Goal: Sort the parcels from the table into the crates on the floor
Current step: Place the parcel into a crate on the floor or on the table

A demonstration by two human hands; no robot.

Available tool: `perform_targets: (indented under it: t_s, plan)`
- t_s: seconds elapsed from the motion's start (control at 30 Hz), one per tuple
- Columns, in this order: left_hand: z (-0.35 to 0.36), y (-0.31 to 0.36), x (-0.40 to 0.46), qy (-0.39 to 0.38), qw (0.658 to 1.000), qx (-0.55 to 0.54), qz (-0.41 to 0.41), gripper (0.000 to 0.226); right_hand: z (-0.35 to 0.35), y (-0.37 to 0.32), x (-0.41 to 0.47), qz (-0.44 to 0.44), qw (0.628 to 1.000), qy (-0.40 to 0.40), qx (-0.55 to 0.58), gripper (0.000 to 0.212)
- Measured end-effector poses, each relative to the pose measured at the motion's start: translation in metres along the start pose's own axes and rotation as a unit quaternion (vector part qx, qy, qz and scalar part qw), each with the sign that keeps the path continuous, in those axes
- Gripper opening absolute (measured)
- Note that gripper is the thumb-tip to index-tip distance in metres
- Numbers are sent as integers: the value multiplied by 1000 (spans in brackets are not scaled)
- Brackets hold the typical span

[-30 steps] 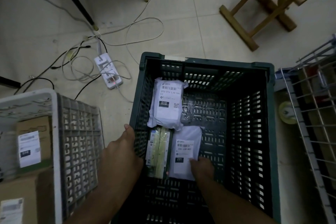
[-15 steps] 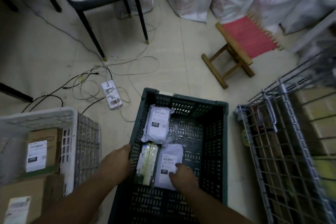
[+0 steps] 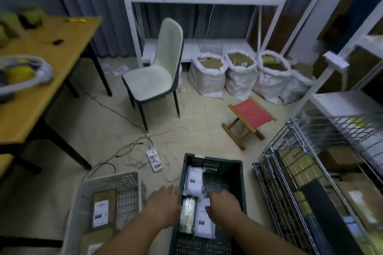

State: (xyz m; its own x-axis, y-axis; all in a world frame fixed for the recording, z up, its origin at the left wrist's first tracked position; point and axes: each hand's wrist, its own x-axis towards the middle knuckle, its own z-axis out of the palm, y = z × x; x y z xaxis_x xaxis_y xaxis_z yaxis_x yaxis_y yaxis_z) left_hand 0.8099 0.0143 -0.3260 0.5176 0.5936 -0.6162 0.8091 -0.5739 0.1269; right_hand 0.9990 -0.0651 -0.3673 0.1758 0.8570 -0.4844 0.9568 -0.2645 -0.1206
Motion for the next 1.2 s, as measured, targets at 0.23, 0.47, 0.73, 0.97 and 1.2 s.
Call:
perform_targets:
  t_s: [0.23, 0.47, 0.73, 0.97, 1.2]
  plan:
    - [-122, -33, -188, 137, 990, 30, -9, 68, -166, -103, -135, -36, 990, 128, -39, 34]
    - [-232, -70, -387, 260, 962, 50, -64, 69, -307, -227, -260, -106, 965, 230, -63, 42]
    - [-258, -119, -545, 372, 910, 23, -184, 71, -389, -358, -345, -280, 899, 324, -93, 53]
    - [-209, -151, -632, 381, 866, -19, -322, 69, -383, -447, -372, -404, 861, 291, -101, 55]
    - [-129, -160, -709, 330, 830, -84, -442, 69, -341, -521, -404, -528, 808, 230, -127, 54]
